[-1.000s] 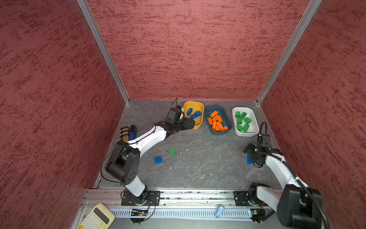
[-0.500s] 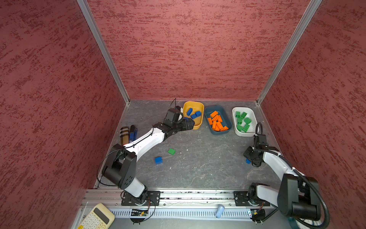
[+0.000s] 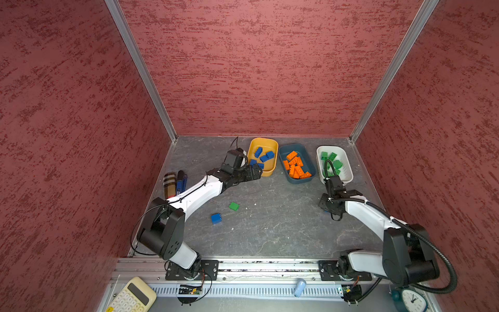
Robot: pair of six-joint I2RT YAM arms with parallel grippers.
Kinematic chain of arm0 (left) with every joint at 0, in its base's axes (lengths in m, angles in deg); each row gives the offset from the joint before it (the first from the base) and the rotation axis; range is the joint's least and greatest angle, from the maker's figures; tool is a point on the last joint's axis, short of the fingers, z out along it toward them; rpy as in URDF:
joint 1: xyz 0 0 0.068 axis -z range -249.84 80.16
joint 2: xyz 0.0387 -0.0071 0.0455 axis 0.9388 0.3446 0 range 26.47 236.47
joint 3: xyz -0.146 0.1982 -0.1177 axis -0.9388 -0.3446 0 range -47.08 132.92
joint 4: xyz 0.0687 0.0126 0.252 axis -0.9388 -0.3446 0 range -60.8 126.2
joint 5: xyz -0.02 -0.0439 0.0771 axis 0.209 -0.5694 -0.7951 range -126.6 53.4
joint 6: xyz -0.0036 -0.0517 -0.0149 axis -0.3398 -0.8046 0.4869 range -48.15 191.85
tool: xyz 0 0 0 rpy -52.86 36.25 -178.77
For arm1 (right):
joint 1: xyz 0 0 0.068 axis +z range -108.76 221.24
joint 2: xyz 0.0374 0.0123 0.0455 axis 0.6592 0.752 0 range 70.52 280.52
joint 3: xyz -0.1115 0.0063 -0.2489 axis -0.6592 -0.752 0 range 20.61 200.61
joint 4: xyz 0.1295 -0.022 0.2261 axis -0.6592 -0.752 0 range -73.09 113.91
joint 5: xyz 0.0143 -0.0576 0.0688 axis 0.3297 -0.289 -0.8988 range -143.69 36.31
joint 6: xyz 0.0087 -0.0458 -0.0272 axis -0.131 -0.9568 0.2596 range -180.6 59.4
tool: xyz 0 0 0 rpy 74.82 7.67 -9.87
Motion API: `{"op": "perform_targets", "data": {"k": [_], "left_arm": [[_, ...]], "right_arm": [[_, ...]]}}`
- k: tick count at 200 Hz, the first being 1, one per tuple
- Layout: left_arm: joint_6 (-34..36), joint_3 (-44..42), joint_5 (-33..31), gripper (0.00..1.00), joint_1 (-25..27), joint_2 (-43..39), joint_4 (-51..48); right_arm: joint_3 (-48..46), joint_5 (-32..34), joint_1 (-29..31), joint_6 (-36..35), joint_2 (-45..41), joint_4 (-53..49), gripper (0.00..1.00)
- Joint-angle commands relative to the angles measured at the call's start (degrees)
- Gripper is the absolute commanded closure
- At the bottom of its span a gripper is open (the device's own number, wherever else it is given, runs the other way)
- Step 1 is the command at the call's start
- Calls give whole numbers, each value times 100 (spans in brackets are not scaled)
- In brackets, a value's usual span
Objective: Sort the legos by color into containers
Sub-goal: 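Carry the blue brick into the yellow tub and open the right gripper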
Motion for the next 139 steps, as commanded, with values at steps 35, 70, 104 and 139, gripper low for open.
{"op": "perform_targets", "data": {"k": [35,70,104,139], "left_arm": [[-1006,-562,-908,1,-139,-617,-987],[-1203,-612,-1204,1,-242,-761,-1402],[-1381,-569,-1470,0,-306,-692,-1805],[-1340,-384,-1477,1,-455,-410,-2249]], "right_arm": [[1411,893,1531,-136,790,1155,80],[2000,655,2007,-511,1510,2084,79],[2474,-248,2146,-899,2202,3115,78],[3463,-394,2175,-993,3285,3427,77]]}}
